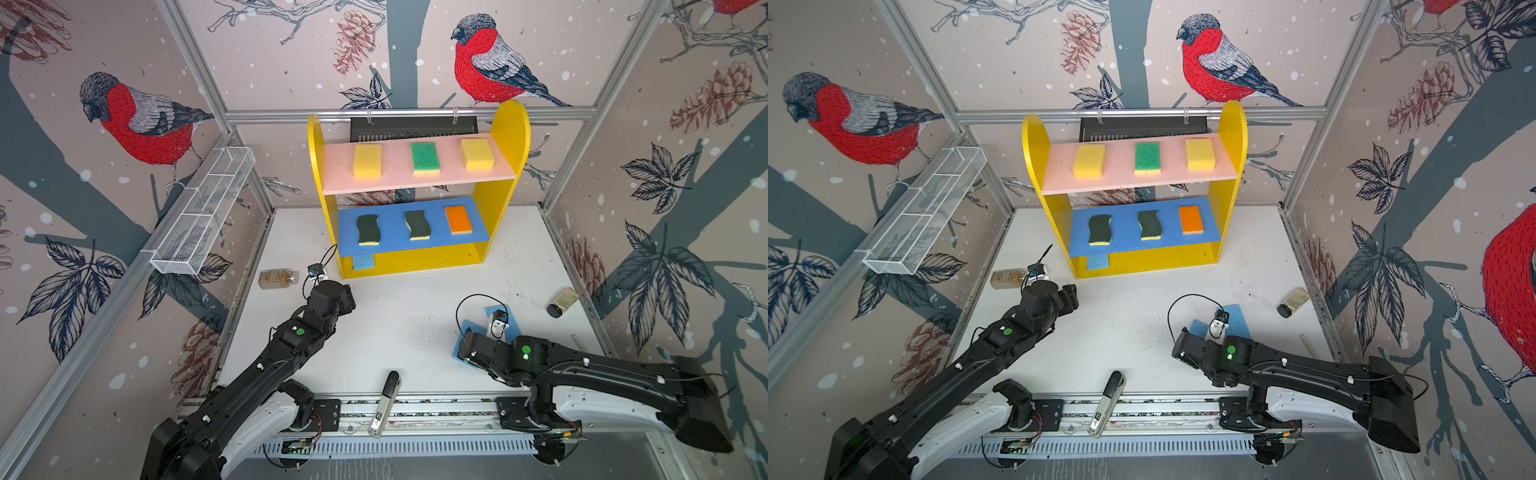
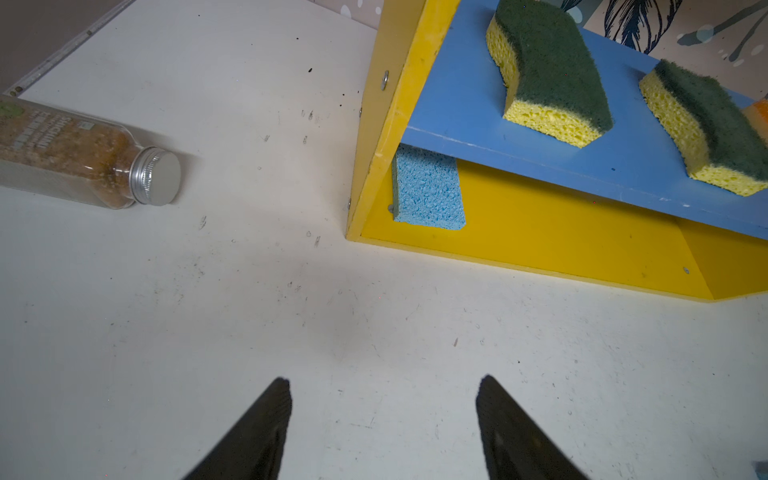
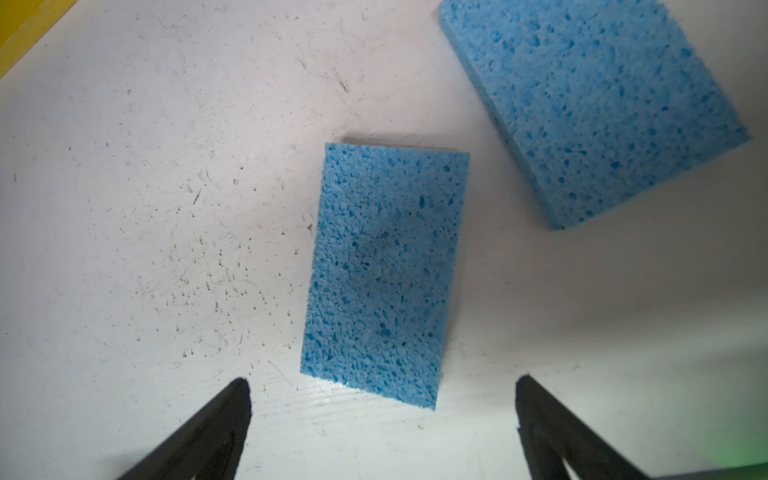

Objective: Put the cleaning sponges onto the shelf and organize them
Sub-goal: 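Lower the open right gripper over the nearer light-blue sponge on the table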

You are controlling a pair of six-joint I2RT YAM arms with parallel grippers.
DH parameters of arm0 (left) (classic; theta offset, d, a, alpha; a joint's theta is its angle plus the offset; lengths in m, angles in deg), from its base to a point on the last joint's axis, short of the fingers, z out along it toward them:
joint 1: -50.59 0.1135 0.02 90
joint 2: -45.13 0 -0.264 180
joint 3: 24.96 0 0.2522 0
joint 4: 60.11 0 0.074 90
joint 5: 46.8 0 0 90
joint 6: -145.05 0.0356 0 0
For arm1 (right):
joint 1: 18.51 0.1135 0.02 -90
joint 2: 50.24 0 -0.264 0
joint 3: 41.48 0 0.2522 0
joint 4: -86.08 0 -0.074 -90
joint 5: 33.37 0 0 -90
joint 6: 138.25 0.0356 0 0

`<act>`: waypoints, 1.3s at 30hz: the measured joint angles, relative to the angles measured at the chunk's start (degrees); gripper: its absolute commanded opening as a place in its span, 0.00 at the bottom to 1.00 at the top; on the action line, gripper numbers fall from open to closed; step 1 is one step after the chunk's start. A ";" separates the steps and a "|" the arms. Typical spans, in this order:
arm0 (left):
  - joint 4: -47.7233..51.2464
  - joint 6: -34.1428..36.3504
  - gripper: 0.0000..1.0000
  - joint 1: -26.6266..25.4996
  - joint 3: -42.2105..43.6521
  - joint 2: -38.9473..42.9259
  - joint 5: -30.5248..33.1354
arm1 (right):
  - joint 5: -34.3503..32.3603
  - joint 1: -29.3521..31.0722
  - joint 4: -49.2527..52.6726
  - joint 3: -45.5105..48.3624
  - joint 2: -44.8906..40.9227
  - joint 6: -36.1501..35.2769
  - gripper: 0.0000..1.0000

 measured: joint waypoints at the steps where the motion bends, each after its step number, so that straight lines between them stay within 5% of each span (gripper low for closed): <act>1: 0.00 0.02 0.72 0.00 0.13 0.31 0.07 | 0.00 0.07 -0.37 0.00 0.61 0.09 0.99; 39: 0.13 -1.27 0.73 2.19 7.32 7.65 1.14 | 4.13 0.24 -7.52 -1.51 20.96 -3.23 0.93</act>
